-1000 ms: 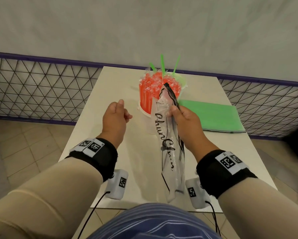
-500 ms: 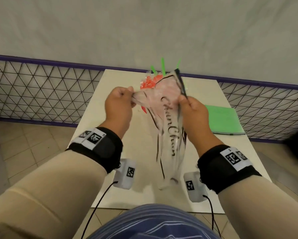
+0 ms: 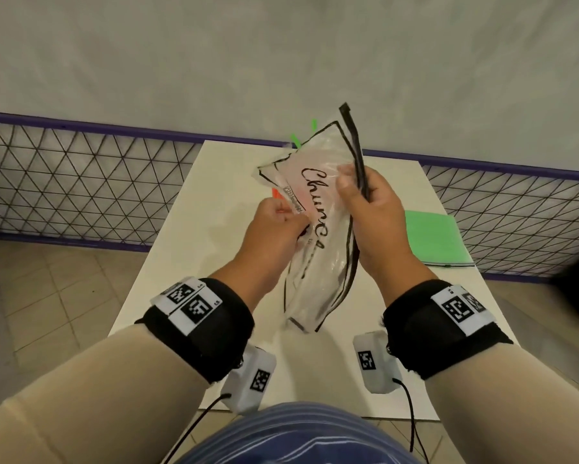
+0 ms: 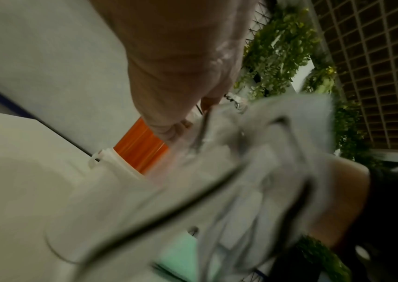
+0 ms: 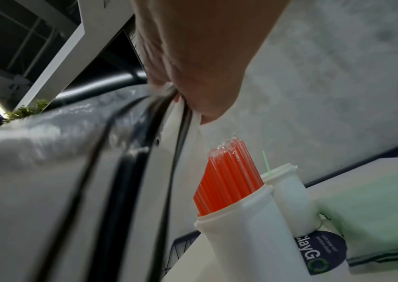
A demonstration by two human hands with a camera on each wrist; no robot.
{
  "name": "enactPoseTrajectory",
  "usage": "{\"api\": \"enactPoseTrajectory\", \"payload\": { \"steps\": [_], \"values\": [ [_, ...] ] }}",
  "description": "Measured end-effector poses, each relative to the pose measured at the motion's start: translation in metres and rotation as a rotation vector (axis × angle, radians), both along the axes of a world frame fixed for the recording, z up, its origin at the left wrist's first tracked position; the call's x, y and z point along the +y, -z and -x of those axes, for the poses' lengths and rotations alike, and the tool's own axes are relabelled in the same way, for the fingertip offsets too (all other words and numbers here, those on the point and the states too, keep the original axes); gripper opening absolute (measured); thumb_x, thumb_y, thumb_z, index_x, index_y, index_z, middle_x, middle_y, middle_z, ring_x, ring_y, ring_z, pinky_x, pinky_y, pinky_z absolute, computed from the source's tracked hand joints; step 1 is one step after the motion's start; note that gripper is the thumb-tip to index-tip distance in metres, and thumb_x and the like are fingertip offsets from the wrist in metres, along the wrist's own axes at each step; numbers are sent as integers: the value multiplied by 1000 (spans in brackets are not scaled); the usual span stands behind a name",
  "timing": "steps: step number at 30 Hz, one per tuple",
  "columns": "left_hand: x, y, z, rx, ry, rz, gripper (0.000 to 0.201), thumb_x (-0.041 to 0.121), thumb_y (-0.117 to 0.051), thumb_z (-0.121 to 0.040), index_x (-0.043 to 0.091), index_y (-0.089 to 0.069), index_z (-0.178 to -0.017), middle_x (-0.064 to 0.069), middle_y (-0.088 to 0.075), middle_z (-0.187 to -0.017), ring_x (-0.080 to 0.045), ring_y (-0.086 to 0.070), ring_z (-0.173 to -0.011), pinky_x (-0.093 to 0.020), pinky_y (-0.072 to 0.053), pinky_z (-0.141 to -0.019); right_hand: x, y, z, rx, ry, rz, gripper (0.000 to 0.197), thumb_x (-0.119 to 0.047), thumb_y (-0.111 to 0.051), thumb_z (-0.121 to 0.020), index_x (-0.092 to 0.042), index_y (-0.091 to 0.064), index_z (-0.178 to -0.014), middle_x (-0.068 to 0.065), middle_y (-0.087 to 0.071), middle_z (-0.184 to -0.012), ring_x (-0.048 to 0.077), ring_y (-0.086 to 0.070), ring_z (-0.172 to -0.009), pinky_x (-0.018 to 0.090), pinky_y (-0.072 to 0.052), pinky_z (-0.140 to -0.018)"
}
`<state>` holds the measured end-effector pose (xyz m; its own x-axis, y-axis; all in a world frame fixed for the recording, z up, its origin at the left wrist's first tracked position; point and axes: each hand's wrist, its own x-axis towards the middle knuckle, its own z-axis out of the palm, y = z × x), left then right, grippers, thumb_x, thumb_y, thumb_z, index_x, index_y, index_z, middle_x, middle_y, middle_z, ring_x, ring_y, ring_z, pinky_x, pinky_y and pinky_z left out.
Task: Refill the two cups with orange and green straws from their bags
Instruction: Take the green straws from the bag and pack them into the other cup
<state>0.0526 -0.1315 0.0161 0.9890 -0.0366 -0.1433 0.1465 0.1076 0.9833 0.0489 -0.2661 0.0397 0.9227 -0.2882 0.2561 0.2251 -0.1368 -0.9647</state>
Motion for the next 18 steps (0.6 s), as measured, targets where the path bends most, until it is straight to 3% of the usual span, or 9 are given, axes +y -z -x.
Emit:
{"api": "enactPoseTrajectory", "payload": {
  "steps": [1,3,5,7,9,11,13,16,18],
  "values": [
    [1,-3,-1,-7,-10,9,21,24,-64,-83,17,-54,-100,-5,-71,-100,-22,-69,-94,-42,-58,-82,0,1,2,24,-100,-27,25,-39,-67,-85,-30,-67,-108,-1,-68,-114,14,-64,-107,41,-52,-96],
    [3,-8,-4,-24,-28,28,3,16,-56,-86,17,-58,-89,-4,-69,-83,-22,-66,-81,-37,-55,-75,1,4,6,75,-255,-11,34,-36,-70,-80,-28,-67,-113,-4,-69,-115,14,-64,-111,38,-50,-98],
    [5,-11,-7,-12,-70,46,14,12,-51,-91,18,-59,-81,2,-61,-65,-17,-58,-65,-30,-50,-62,2,8,8,122,-303,45,28,-30,-71,-79,-28,-70,-106,-6,-71,-109,12,-65,-106,33,-49,-97],
    [7,-13,-8,1,-75,70,16,18,-53,-95,18,-61,-81,1,-61,-67,-17,-58,-65,-30,-51,-63,3,10,8,142,-286,76,13,-21,-67,-83,-29,-72,-92,-12,-71,-96,10,-65,-96,31,-49,-91],
    [10,-13,-11,-29,-72,82,17,23,-53,-97,17,-59,-82,-3,-62,-74,-20,-59,-71,-36,-53,-70,-1,9,7,148,-248,49,19,-13,-61,-88,-29,-71,-85,-10,-71,-92,14,-65,-94,33,-51,-85],
    [15,-14,-15,-63,-139,61,19,23,-49,-99,18,-55,-82,-4,-60,-78,-20,-56,-73,-37,-51,-74,-9,4,4,144,-143,50,26,-7,-55,-92,-27,-68,-83,-5,-70,-94,13,-64,-88,22,-53,-72],
    [20,-13,-19,-132,-200,-36,19,24,-45,-101,19,-52,-84,-2,-55,-78,-17,-50,-71,-35,-49,-71,-17,-1,3,124,-45,119,31,-2,-49,-94,-26,-66,-85,-3,-66,-90,2,-56,-66,12,-46,-54],
    [22,-11,-18,-224,-262,-144,17,31,-44,-101,18,-50,-91,4,-53,-73,-10,-48,-63,-28,-48,-59,-17,-6,3,60,3,146,29,-5,-50,-95,-30,-65,-92,-11,-64,-86,-3,-47,-54,14,-45,-55],
    [19,-12,-12,-202,-236,-87,24,44,-52,-95,20,-49,-95,3,-60,-77,-11,-57,-66,-33,-56,-64,-15,-8,1,-11,77,127,27,-7,-53,-95,-31,-65,-100,-15,-63,-87,-4,-48,-58,15,-46,-61]
  ]
}}
